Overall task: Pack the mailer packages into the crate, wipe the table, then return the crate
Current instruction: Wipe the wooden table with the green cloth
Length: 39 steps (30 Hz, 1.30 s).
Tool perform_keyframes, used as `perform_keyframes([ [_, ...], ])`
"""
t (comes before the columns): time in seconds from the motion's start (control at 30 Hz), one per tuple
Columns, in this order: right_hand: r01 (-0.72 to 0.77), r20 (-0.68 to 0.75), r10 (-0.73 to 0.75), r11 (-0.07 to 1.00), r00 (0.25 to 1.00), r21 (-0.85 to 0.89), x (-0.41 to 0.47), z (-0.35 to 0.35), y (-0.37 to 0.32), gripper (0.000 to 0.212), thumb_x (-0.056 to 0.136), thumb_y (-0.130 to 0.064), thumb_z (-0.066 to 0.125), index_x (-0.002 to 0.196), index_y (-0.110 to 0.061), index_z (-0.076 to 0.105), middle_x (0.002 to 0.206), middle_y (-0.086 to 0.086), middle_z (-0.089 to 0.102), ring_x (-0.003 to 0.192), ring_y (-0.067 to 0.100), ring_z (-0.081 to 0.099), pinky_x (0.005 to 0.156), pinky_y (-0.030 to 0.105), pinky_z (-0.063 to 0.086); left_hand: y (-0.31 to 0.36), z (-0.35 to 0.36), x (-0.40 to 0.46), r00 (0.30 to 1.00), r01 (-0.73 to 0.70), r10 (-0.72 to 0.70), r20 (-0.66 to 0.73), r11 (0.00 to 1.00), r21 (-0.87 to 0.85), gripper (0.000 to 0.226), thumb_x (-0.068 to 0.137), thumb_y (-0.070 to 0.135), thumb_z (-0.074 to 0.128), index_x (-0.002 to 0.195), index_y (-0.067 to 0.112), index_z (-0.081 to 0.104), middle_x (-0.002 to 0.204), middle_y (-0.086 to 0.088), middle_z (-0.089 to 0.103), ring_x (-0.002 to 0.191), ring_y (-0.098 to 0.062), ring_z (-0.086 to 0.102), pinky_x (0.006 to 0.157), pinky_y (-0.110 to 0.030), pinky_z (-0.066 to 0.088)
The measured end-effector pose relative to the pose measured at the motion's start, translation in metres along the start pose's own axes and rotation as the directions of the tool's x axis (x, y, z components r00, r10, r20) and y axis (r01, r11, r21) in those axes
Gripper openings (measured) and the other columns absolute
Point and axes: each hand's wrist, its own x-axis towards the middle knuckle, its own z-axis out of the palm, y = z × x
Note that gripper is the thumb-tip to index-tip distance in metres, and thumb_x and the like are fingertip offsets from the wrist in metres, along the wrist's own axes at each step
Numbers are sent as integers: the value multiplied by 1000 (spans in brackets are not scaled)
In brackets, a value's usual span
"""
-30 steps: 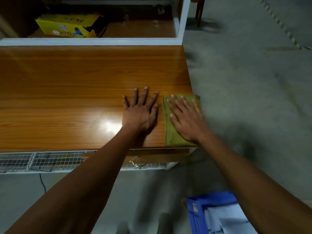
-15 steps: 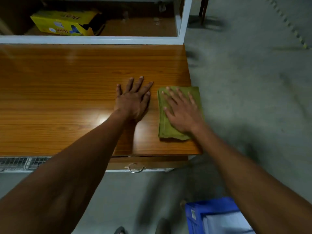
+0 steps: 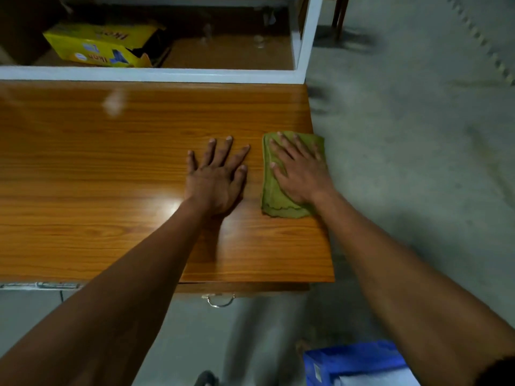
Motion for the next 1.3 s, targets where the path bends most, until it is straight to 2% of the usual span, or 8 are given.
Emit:
perform_keyframes([
  [0.1,-29,16,29,1000,999,9,3,-6,-5,67,108,-60,12,169,-35,5,177,-10,-5,164,21,-6,129,61,6,2,-1,0,1000,3,-3,11,1000,-2,54,109,64,6,162,61,-4,177,15,-5,165,-25,-7,125,-71,-1],
  [0.27,80,21,-80,996,997,-27,-63,6,-20,67,109,-61,12,169,-35,3,177,-8,-4,164,22,-5,130,60,1,-2,-3,15,999,-1,1,36,1000,-5,56,108,66,6,162,59,-5,178,13,-5,165,-27,-8,123,-73,-1],
  [0.43,19,-13,-19,1000,1000,12,39,1,9,66,107,-59,18,169,-39,6,177,-12,-2,164,19,-5,130,54,2,-7,-3,84,999,29,-29,24,1000,-5,61,104,72,3,163,58,-4,178,11,-5,164,-29,-9,123,-73,-2],
  [0.57,-45,-30,47,998,998,42,119,-13,26,68,105,-57,19,169,-34,15,178,-7,8,164,26,5,131,54,5,-14,-5,116,998,50,-51,48,999,6,61,103,72,3,162,60,-5,178,11,-6,164,-28,-11,123,-73,-3],
  [0.67,-43,-41,44,999,998,24,95,-15,16,68,106,-58,19,169,-34,13,178,-7,7,164,25,3,130,55,8,-9,-9,116,998,40,-40,42,999,-1,61,103,72,2,162,58,-6,178,11,-7,164,-27,-13,124,-72,-3],
  [0.8,39,-14,-40,999,999,-26,37,-5,1,67,107,-60,18,169,-35,9,178,-10,0,164,19,-4,131,52,1,-8,-10,113,998,47,-47,31,999,2,60,106,69,5,164,55,-6,178,10,-7,164,-27,-13,124,-72,-1],
  [1.07,-42,-77,43,999,996,10,158,-20,38,67,106,-53,29,167,-26,29,175,1,23,162,31,15,128,58,16,-12,-5,116,1000,27,-27,4,1000,13,61,105,70,5,164,56,-6,178,8,-6,164,-30,-10,124,-73,0],
  [1.3,25,-61,-24,1000,998,12,75,-7,17,67,109,-57,23,170,-31,12,178,-9,3,164,22,-3,131,50,0,-12,-7,115,1000,10,-10,-3,1000,0,61,107,68,8,165,53,-4,179,6,-2,164,-31,-7,123,-74,3],
])
